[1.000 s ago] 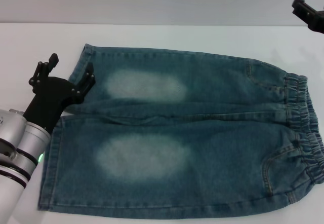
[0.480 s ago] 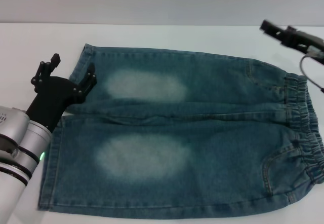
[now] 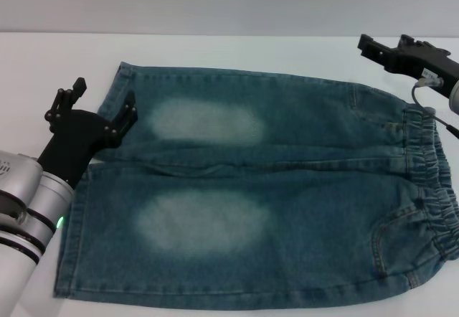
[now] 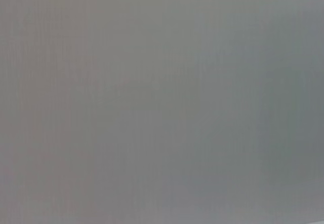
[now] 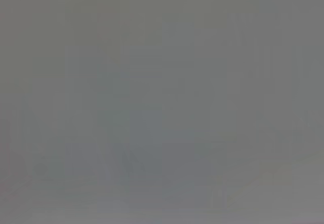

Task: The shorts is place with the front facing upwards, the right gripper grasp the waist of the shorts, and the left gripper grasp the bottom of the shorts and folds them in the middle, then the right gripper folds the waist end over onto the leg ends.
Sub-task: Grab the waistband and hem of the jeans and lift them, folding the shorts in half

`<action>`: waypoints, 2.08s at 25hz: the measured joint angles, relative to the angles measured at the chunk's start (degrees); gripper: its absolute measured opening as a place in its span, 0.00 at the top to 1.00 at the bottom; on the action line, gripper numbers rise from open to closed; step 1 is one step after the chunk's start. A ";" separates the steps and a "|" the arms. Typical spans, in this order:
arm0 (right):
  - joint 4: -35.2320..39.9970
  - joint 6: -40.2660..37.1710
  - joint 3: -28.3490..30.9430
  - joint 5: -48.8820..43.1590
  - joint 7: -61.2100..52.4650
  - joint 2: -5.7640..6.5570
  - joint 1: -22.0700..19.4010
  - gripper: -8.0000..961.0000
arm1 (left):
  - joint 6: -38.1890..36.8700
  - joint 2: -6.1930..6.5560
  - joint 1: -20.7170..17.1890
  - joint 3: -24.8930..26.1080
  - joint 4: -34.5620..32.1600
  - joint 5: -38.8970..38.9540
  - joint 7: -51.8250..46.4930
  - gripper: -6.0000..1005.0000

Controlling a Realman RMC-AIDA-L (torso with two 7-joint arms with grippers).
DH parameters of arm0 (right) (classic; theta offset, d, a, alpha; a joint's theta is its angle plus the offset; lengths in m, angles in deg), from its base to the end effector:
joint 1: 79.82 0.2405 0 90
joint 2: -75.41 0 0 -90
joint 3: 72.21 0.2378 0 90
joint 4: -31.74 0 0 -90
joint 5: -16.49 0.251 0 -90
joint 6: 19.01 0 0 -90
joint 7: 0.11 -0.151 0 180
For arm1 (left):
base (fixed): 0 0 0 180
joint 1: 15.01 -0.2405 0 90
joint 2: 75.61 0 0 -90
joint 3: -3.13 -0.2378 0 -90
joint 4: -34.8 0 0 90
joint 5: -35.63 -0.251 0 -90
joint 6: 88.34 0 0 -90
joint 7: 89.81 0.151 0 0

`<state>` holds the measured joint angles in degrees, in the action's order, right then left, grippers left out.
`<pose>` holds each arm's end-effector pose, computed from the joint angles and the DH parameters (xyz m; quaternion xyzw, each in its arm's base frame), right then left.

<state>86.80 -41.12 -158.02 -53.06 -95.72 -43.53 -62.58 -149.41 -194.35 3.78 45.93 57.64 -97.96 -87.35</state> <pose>0.2597 0.4312 -0.0003 -0.7525 0.4041 0.2641 0.4480 -0.3069 0.3292 -0.0784 -0.7484 -0.2029 -0.2800 0.5659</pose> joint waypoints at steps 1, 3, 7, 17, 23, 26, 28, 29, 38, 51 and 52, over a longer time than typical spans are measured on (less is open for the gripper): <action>-0.05 0.46 0.01 -0.07 0.00 0.00 -0.01 0.13 | 0.00 0.00 -0.08 0.00 0.00 0.00 0.00 0.16; 0.09 1.37 0.03 -0.27 0.05 -0.02 -0.26 0.13 | 0.00 0.00 -0.10 0.00 0.00 0.00 0.00 0.16; 0.98 2.61 0.14 -0.19 1.36 -0.06 -1.05 0.13 | 0.00 0.00 -0.23 0.00 0.00 0.00 0.00 0.16; 8.95 3.31 -0.38 0.09 5.77 -0.80 -4.17 0.13 | 0.43 0.00 0.03 0.02 0.01 0.00 0.00 0.16; 15.20 2.67 1.20 -6.63 -7.86 0.23 -4.48 0.13 | 0.65 0.00 0.08 0.25 0.00 0.00 0.00 0.16; 19.76 -3.02 4.18 -22.90 -25.78 0.19 -4.60 0.13 | 0.67 0.00 0.12 0.27 0.06 0.00 0.00 0.16; 20.90 -5.97 5.57 -28.69 -32.00 0.25 -4.06 0.13 | 0.68 0.00 0.15 0.30 0.13 0.00 0.00 0.16; 22.06 -9.67 7.12 -35.81 -39.27 0.27 -3.31 0.13 | 0.69 0.00 0.17 0.35 0.16 0.01 0.00 0.16; 34.23 -37.21 10.82 -79.60 -70.34 -0.09 0.29 0.14 | 2.11 0.02 0.61 0.63 0.16 0.00 -0.20 0.16; 52.83 -63.93 14.92 -81.87 -65.38 -0.45 -4.10 0.14 | 34.84 8.92 -6.40 5.35 31.56 -3.71 0.90 0.16; 53.89 -64.52 15.14 -81.78 -65.32 -0.54 -4.65 0.14 | 43.00 9.70 -7.93 8.29 37.06 -5.10 2.08 0.16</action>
<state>140.68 -105.65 -142.89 -134.84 -161.04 -44.07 -67.24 -106.41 -184.64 -4.15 54.23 94.70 -103.07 -85.27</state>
